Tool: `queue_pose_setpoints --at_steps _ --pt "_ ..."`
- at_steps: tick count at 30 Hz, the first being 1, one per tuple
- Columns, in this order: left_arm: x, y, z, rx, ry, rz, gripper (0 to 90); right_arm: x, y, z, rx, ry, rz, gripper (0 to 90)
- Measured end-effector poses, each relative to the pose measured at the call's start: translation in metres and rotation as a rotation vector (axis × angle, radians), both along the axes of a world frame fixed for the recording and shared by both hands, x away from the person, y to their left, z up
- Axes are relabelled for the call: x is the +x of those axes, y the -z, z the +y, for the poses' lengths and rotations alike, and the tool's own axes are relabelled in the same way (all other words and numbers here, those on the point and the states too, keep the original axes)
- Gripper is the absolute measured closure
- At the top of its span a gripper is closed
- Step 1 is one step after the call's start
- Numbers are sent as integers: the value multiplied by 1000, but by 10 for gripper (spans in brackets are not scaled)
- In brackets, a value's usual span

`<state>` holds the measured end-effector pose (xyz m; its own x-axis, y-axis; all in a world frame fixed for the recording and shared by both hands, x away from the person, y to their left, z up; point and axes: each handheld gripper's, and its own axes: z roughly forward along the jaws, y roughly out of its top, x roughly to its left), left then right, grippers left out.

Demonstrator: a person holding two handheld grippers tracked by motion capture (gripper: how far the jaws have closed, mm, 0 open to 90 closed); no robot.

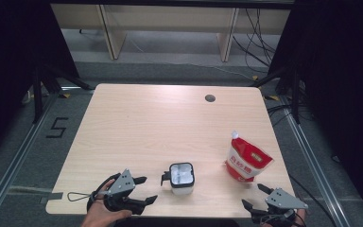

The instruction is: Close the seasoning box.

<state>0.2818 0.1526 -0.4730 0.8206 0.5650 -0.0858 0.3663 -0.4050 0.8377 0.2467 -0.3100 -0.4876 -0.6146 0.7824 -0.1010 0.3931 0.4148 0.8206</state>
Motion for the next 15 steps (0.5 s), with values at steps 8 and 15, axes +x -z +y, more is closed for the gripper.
queue_pose_setpoints --at_steps 8,15 --pt "-4 17 8 33 -20 16 240 0 0 -1 -4 1 -2 235" --pt "-2 21 11 45 -47 7 226 0 0 -1 -7 4 3 233"
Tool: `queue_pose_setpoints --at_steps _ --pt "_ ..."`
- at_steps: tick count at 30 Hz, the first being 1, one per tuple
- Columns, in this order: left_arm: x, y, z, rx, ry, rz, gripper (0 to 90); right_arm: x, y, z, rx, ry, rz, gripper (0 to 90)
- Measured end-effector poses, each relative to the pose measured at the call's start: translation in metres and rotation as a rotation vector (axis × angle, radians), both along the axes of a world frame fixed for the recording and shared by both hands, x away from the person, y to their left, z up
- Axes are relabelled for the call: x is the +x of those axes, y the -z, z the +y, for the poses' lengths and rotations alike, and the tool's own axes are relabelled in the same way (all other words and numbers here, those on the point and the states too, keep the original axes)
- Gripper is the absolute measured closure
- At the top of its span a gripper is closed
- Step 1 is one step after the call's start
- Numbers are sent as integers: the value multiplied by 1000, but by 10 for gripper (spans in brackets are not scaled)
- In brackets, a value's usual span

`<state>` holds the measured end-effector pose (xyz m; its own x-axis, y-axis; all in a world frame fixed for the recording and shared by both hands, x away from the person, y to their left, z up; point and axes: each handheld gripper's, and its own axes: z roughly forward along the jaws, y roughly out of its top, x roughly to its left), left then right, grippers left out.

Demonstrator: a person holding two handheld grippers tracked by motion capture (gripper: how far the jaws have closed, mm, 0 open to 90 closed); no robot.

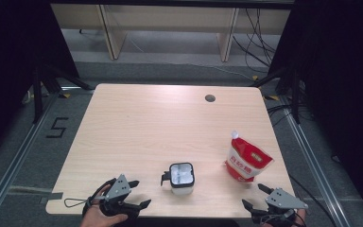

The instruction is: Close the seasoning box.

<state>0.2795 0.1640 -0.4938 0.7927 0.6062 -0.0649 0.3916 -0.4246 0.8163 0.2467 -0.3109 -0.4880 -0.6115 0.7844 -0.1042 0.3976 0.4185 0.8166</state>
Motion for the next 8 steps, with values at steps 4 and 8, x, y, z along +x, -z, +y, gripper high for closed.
queue_pose_setpoints --at_steps 4,8 --pt "2 1 1 16 15 -9 218 0 0 -1 -1 9 -3 230" --pt "3 3 1 9 -8 1 209 1 1 -2 -4 7 1 227"
